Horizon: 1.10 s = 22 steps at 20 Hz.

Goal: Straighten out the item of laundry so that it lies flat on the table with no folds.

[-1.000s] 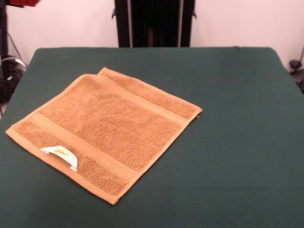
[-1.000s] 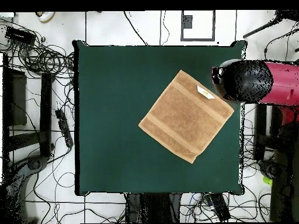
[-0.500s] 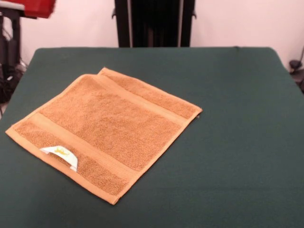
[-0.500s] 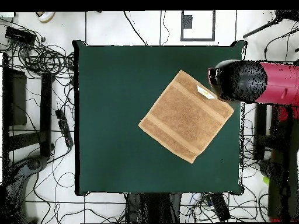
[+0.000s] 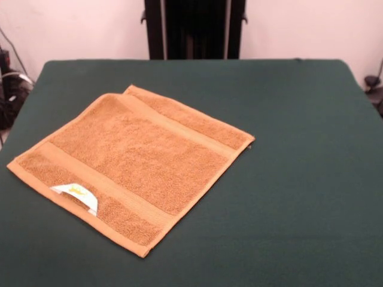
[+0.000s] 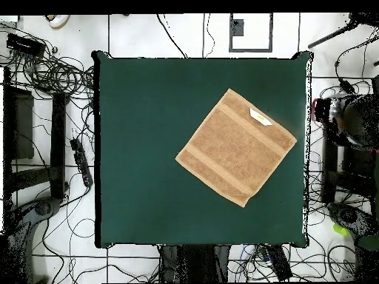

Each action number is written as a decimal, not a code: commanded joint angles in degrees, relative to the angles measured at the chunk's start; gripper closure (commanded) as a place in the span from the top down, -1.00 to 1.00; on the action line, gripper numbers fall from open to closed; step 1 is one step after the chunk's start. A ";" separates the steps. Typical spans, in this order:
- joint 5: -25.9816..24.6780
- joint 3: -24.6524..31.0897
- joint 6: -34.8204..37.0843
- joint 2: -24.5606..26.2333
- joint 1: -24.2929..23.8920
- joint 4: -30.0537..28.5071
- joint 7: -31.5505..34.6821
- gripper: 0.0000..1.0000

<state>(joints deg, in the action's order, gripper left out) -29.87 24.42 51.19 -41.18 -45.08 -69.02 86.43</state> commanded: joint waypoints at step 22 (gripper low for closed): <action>-0.84 7.63 -25.31 17.89 8.32 -5.80 -1.87 -1.00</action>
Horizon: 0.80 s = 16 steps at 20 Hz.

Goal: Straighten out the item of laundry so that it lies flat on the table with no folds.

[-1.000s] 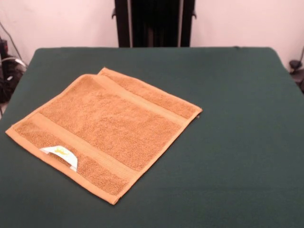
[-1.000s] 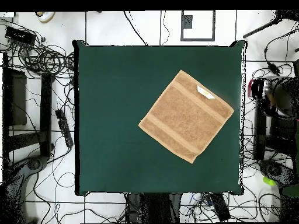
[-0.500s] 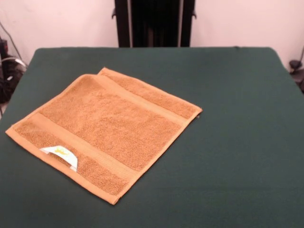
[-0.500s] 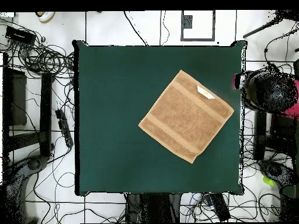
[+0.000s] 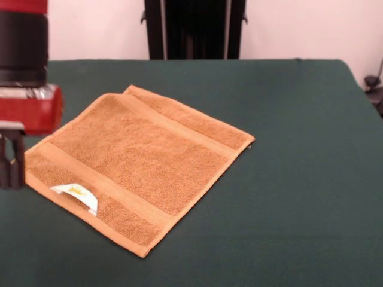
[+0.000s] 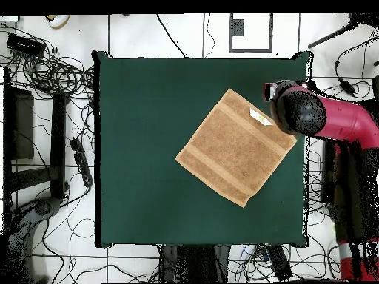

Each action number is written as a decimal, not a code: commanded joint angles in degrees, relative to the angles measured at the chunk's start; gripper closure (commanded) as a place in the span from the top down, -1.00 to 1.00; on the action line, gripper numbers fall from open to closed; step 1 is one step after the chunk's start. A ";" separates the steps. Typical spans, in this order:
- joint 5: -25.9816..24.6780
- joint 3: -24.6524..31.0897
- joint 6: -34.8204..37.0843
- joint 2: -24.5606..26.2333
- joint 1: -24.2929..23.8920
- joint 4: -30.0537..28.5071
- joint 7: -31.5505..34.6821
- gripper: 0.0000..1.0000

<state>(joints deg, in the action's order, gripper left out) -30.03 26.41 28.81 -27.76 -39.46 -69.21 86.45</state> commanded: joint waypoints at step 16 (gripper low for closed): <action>3.90 -0.45 16.62 -8.54 4.26 -5.17 -4.82 -1.00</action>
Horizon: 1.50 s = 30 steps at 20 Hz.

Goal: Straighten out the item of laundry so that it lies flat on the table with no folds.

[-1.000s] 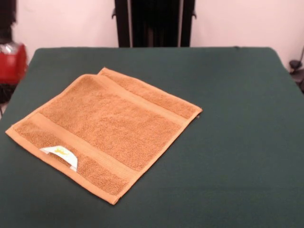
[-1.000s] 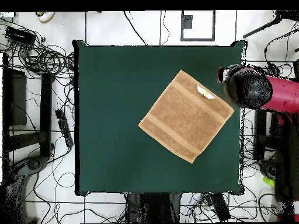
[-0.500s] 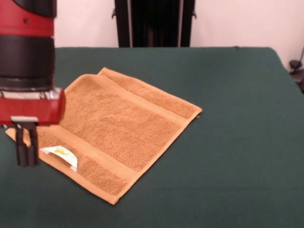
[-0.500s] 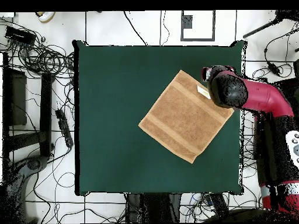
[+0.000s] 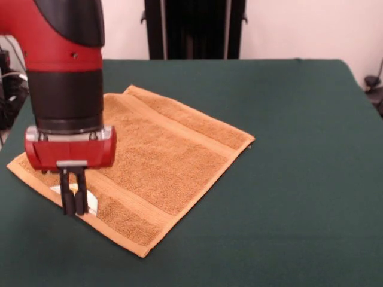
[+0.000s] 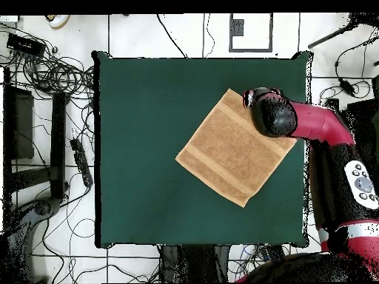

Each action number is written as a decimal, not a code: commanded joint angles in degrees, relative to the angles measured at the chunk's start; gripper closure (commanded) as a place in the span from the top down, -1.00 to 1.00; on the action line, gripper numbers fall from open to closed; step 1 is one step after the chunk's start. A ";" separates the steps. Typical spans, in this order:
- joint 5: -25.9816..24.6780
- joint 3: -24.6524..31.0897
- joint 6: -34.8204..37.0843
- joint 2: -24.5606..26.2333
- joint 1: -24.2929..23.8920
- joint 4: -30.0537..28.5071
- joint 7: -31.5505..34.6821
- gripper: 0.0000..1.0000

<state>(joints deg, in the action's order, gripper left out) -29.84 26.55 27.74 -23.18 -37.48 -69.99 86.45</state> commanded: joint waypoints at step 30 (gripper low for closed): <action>2.40 2.62 9.85 -14.06 3.00 -11.43 2.55 -1.00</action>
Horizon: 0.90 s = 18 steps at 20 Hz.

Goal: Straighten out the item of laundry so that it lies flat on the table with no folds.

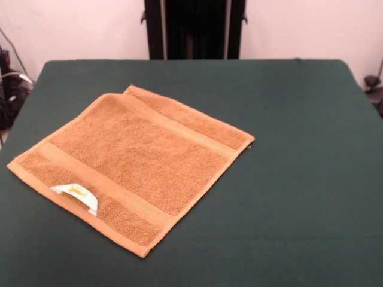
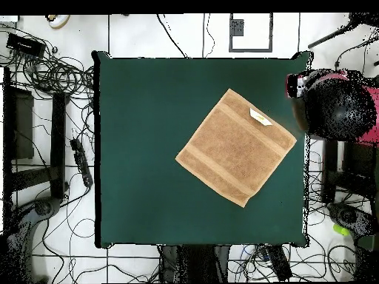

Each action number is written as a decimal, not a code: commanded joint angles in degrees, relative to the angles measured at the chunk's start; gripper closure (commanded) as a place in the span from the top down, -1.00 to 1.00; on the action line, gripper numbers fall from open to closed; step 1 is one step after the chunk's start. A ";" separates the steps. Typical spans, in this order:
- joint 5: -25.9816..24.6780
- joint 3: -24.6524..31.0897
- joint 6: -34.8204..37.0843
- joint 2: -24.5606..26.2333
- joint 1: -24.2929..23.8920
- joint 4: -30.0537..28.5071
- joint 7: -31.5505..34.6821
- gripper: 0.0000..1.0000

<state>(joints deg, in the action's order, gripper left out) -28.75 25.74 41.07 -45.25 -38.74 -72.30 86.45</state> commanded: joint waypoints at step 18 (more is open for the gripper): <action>6.11 5.05 13.75 -5.46 -5.99 -8.22 -19.03 -1.00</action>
<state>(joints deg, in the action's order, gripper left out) -25.06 26.46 42.91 -45.75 -41.93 -75.21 86.43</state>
